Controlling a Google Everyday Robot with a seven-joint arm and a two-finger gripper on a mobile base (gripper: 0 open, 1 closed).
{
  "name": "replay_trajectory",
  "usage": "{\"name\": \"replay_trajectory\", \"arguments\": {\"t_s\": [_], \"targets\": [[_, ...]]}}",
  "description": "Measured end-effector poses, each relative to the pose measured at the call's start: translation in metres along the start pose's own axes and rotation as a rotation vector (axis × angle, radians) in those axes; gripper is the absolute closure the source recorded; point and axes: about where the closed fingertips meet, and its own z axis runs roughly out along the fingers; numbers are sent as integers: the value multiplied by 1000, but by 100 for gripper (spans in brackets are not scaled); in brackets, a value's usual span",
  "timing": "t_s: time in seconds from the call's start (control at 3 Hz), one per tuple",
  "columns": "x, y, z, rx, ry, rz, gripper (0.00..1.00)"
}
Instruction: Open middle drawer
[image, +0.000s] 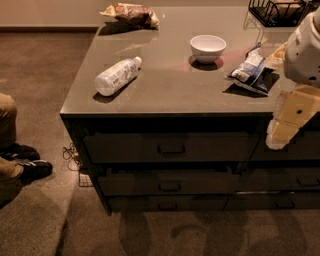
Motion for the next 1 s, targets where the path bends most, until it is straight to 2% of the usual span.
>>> {"name": "replay_trajectory", "arguments": {"t_s": [0.33, 0.67, 1.0], "targets": [[0, 0, 0, 0, 0, 0, 0], [8, 5, 30, -41, -39, 1, 0], [19, 20, 99, -118, -124, -16, 0]]}}
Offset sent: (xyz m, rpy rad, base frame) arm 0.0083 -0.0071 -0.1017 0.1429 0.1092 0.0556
